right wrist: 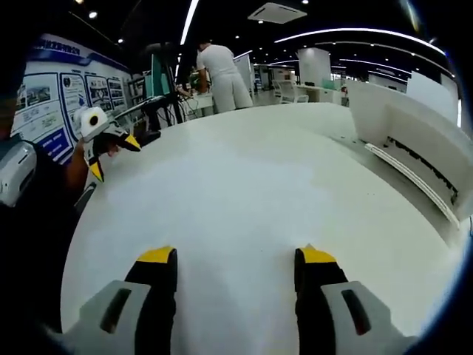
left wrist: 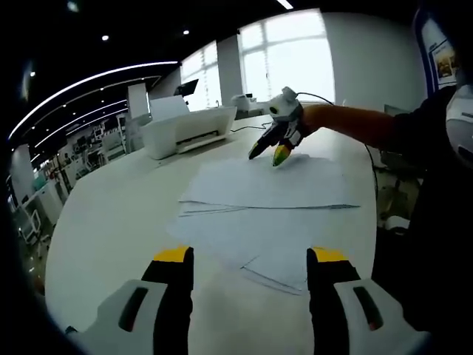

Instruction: Organize the stack of printing papers by aligning and flattening the scattered papers on the table

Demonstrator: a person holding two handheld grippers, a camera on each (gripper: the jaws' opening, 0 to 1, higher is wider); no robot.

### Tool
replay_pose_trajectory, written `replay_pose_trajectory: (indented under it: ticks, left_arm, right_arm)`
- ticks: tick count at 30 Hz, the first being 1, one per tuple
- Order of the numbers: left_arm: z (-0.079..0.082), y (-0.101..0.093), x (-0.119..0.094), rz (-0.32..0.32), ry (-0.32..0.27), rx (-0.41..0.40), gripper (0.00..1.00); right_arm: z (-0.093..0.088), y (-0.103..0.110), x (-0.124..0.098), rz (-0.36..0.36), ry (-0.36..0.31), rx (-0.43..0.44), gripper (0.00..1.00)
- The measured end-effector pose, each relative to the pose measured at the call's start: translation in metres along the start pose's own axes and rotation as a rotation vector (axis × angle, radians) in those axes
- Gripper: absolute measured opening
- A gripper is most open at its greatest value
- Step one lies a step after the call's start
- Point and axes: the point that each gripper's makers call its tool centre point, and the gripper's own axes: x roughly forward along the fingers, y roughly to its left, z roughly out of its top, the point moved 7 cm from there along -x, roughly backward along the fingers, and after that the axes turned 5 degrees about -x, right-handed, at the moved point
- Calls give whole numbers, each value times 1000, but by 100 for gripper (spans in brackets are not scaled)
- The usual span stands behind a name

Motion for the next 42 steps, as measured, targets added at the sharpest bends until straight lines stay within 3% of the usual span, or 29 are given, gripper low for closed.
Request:
replay_pose_trajectory:
  ticks: [8,9,25,42]
  left_arm:
    - [-14,-8,13,-19,103,85,67]
    - [-13,-9,16,-19,83,66,67]
    - [-13,-4,20,-51,94,37,65]
    - [-14,-4,19,-55,89,16,66]
  right_arm:
    - [1,0,0,2,10,-3,60]
    - [0,0,0,2,9,-3,60]
    - [1,3,3,42,6,-34,61]
    - [18,16,27,176,26,-123,58]
